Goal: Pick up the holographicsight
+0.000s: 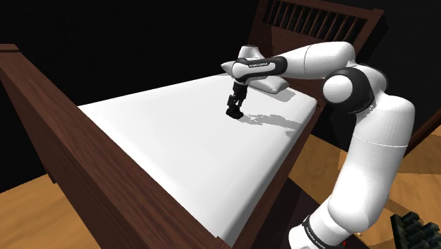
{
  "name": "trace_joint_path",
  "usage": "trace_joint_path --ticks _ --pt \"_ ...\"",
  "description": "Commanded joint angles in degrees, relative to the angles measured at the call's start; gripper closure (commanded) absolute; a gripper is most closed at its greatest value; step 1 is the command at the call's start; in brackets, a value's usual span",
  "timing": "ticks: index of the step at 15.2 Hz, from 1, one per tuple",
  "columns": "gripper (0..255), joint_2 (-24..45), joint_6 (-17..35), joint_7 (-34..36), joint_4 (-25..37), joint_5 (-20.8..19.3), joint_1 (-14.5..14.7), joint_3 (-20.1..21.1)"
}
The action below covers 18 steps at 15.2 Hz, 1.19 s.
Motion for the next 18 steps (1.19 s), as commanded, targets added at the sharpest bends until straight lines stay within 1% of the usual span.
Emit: trace_joint_path --ticks 1,2,3,12,18 --pt "0 0.35 1.09 -0.05 -0.71 0.02 -0.08 -0.03" --pt "0 0.36 1.09 -0.05 -0.70 0.02 -0.08 -0.03" --pt "255 0.29 1.15 -0.10 -0.82 0.02 -0.12 -0.05" --pt "255 0.37 1.08 -0.05 -0.69 0.02 -0.08 -0.03" --pt "255 -0.90 -3.04 -0.26 2.18 0.00 -0.05 -0.05"
